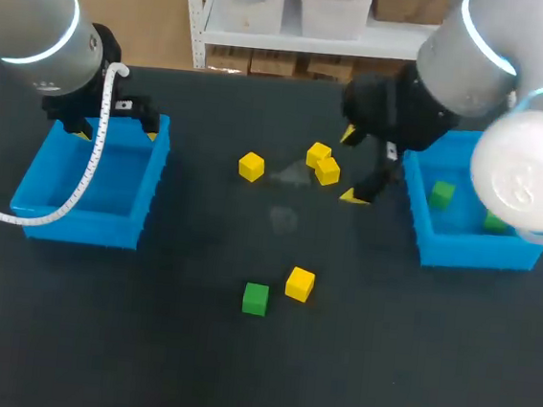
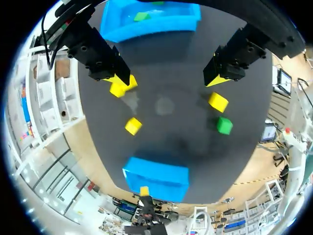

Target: Put the green cubes in the right bin and the yellow cubes in the left bin.

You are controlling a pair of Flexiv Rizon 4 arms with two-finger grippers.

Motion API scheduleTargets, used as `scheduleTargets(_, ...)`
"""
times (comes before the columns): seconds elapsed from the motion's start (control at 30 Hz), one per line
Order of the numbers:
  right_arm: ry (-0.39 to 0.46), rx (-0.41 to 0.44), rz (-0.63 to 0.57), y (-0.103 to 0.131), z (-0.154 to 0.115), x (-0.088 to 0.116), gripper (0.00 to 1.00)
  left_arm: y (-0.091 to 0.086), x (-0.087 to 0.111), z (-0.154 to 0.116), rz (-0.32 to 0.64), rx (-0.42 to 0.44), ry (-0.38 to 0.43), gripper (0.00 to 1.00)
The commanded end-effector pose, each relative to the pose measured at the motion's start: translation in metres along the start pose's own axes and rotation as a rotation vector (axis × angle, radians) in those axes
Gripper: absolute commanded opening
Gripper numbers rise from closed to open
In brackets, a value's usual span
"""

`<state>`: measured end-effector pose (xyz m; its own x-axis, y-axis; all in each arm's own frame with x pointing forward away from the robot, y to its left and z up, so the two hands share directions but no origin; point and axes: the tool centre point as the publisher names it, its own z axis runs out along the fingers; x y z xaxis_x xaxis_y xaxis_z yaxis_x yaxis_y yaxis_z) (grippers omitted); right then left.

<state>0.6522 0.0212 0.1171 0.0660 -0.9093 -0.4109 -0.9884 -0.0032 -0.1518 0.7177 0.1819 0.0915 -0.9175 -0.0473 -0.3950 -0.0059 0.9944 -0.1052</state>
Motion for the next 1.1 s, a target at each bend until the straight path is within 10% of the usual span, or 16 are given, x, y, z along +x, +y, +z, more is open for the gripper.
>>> scheduleTargets(0.03,0.024,-0.056,0.014,0.018,0.007,-0.025,1.0,-0.001,0.0,0.0,-0.002,-0.003,-0.001,1.0)
scheduleTargets(0.57,0.064,-0.09,0.059,0.109,0.04,-0.068,1.0,-0.001,0.0,0.0,-0.002,-0.003,-0.001,1.0)
scheduleTargets(1.1,0.137,-0.14,0.005,0.139,0.093,-0.076,1.0,-0.001,0.0,0.0,-0.002,-0.003,-0.001,1.0)
